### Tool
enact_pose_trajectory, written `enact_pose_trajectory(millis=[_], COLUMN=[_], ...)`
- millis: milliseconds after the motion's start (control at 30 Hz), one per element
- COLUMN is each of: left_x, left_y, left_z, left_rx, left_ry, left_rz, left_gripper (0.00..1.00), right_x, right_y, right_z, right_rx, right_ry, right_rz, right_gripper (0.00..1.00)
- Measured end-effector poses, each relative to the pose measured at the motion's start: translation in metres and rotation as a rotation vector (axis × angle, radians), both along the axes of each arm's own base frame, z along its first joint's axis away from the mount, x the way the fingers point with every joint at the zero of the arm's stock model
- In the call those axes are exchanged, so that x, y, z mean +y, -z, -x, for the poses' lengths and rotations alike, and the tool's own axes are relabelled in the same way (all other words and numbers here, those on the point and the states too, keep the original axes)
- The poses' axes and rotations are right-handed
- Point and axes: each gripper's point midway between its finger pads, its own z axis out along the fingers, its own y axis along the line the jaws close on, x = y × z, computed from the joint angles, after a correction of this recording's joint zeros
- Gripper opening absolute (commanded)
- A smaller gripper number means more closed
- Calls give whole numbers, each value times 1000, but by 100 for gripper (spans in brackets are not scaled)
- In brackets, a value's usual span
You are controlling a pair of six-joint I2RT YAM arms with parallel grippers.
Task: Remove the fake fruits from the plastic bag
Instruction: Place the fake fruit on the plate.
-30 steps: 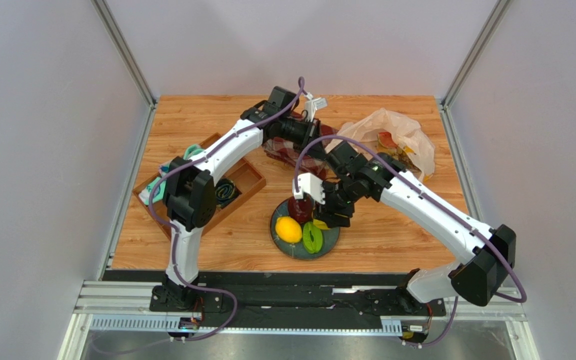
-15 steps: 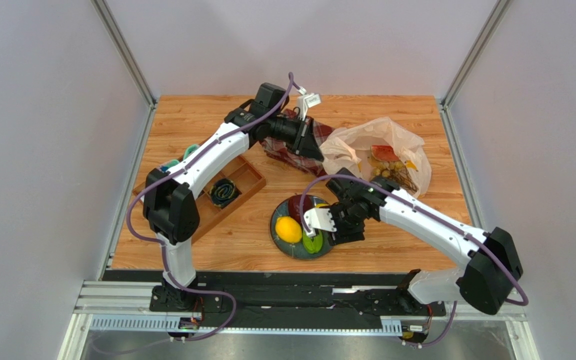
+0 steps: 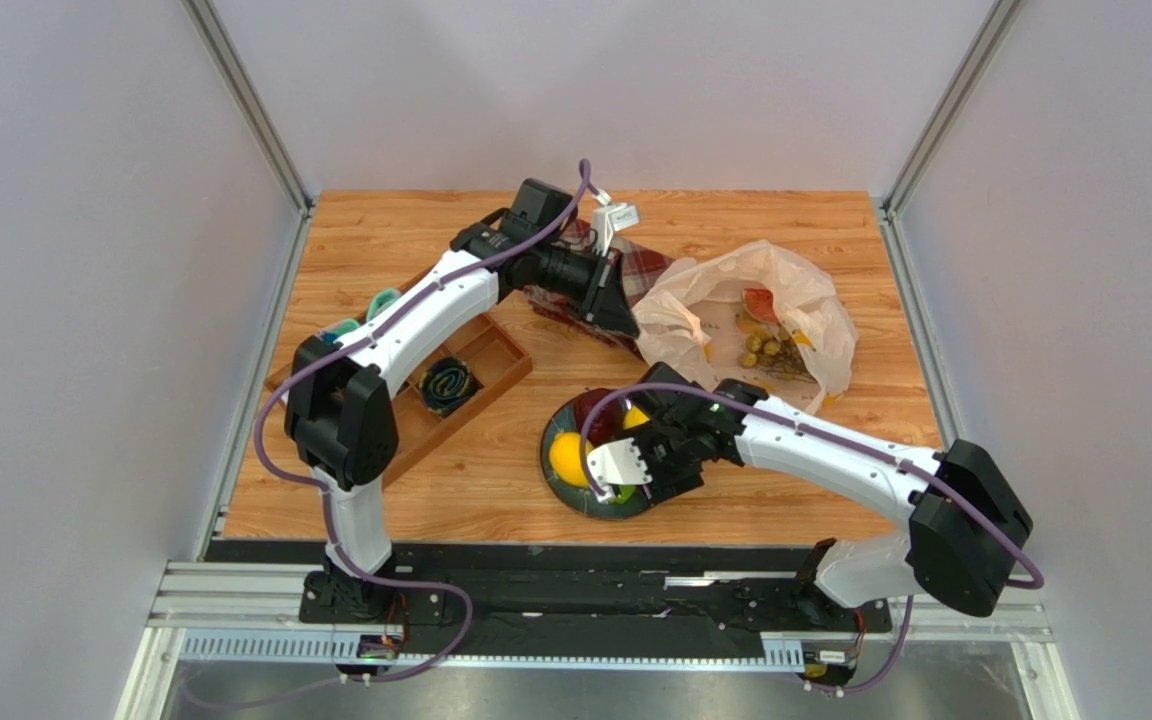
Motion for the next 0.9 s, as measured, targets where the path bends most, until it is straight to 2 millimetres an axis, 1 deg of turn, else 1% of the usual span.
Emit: enact_pose_trajectory(millis=[100,133,200,300,333,367,500,600,633,700,733,800,900], left_x=[0,0,0,0,0,0,-2,-3,-4,-5,-6,-10,-16], left_y=[1,1,2,2,2,2,2,2,1,0,-1,-3,-5], left_z=[-1,-1,-2,-1,-1,-1,1,2,3,3,2,1,-3], left_rx=[-6,-8,-10,-11,-12,-12,-12,-12,-13,-14,-13,-14,-19], left_ry=[-5,-5,-6,-4,-4,-3,1,6,8,11,12,16,20], left_rz=[-5,-6,-8,-8,-8,-8,-8,-8,-7,-3,0,7,18], left_gripper=[0,0,0,0,0,0,0,0,0,0,0,0,0], right_x=[3,4,5,8,10,11,16,15,14,13,13,12,5], right_y=[2,3,2,2,1,1,1,-2,-8,-29,-45,-82,-141], right_z=[-2,-3,-3,-1,-1,0,3,3,1,-4,-8,-16,-19], right_rx=[-2,-3,-3,1,3,8,26,25,17,-12,-39,-114,-228], right_ry=[-1,-3,-3,-7,-7,-9,-18,-4,9,40,57,87,99], right_rz=[-2,-4,-9,-24,-30,-36,-59,-57,-59,-92,-122,-203,-311], right_gripper=[53,59,63,71,95,100,100,100,100,100,100,100,100])
